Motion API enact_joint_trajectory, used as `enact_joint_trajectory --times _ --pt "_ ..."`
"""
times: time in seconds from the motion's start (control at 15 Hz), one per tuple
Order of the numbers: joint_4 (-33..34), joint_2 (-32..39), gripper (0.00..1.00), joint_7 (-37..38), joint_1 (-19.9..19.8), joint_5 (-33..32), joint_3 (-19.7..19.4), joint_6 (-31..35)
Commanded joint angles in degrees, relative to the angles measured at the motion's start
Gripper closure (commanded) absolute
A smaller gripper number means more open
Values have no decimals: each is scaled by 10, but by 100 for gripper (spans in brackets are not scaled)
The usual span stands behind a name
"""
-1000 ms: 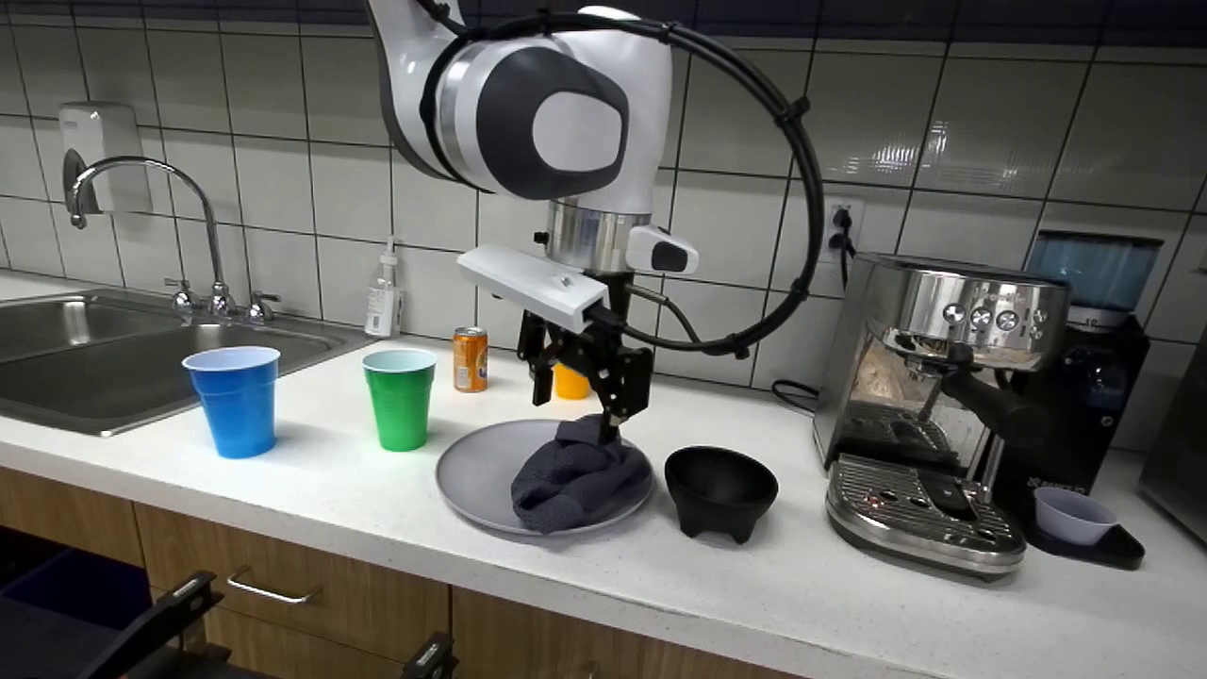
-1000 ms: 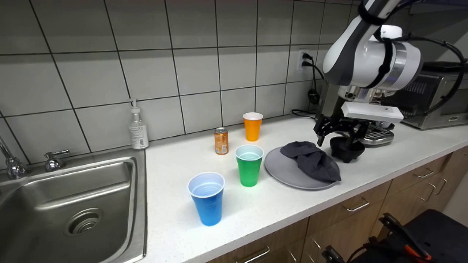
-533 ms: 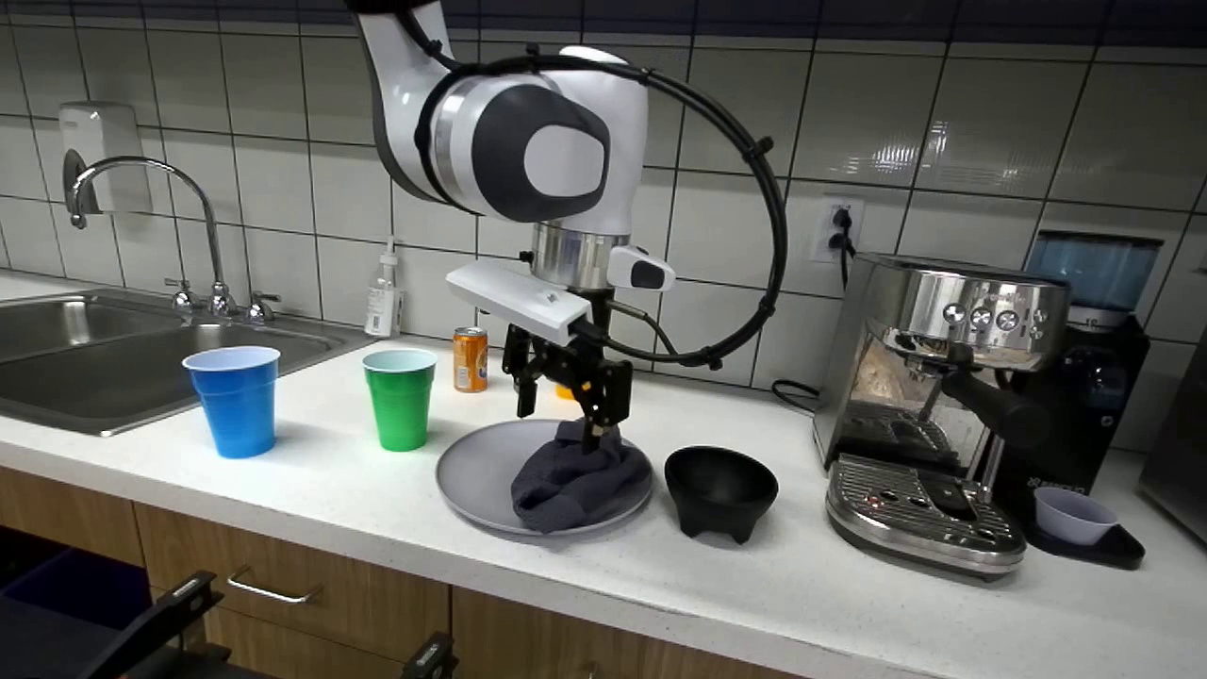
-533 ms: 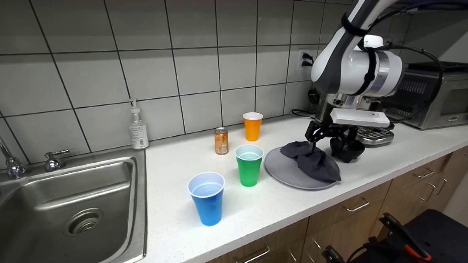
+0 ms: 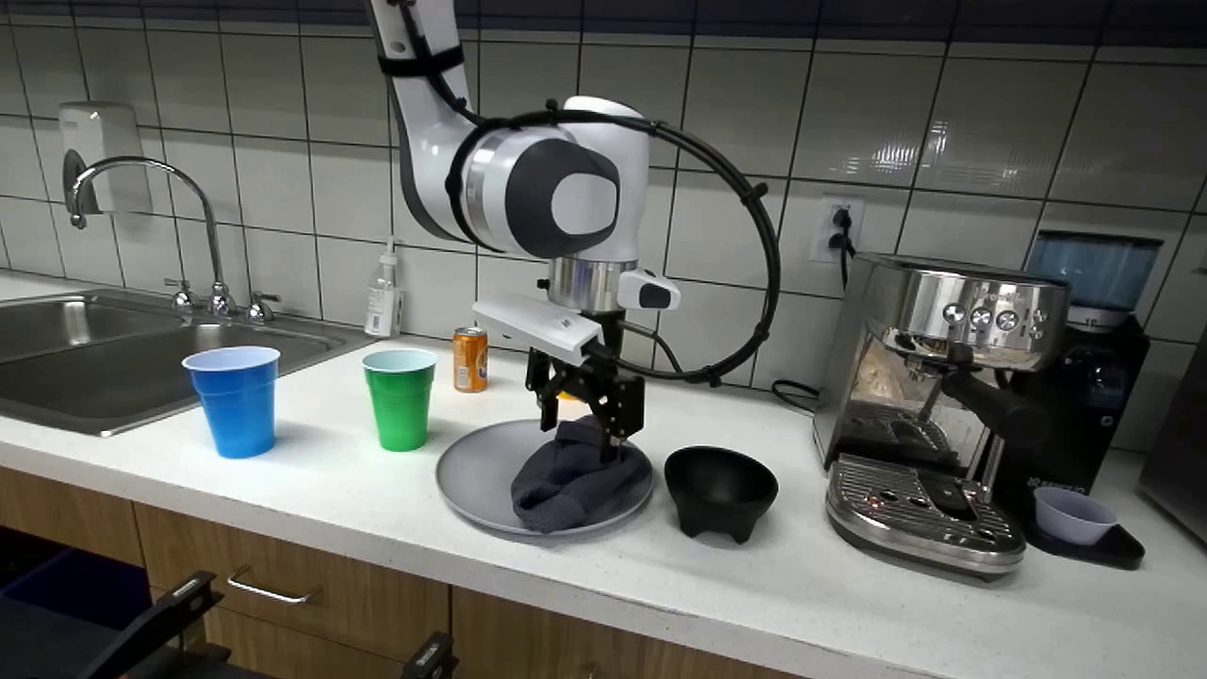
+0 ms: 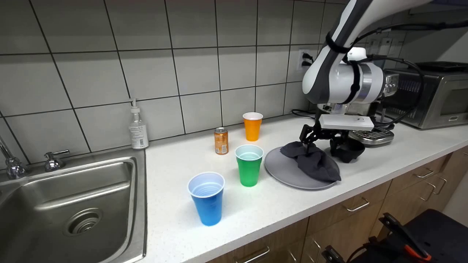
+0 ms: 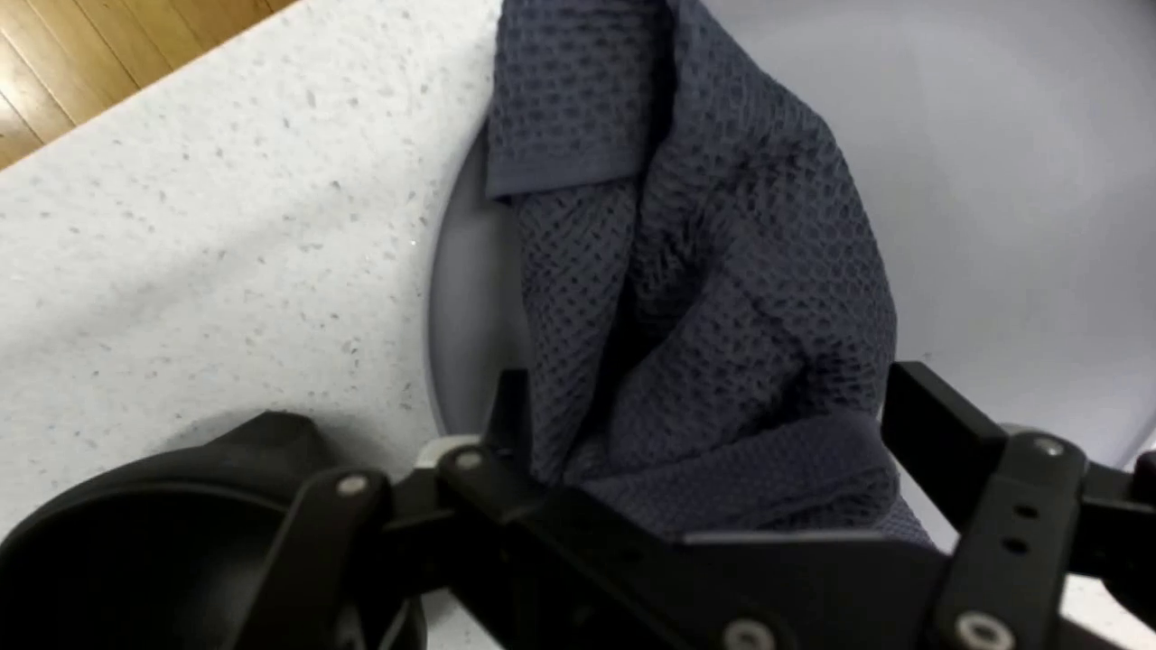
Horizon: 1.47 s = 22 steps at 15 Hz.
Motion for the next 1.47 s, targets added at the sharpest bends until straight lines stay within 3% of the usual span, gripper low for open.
enact_joint_trajectory --times 0.0,0.6,0.67,0.8,1.27,1.4 --pt "38 42 0 44 8 -22 5 10" --pt "83 98 0 66 13 -22 7 3" --pt "86 100 25 63 10 -20 9 1" --pt "87 103 33 62 10 -21 10 0" --pt "74 84 88 57 10 -23 9 1" --pt "67 74 99 54 10 -24 10 3"
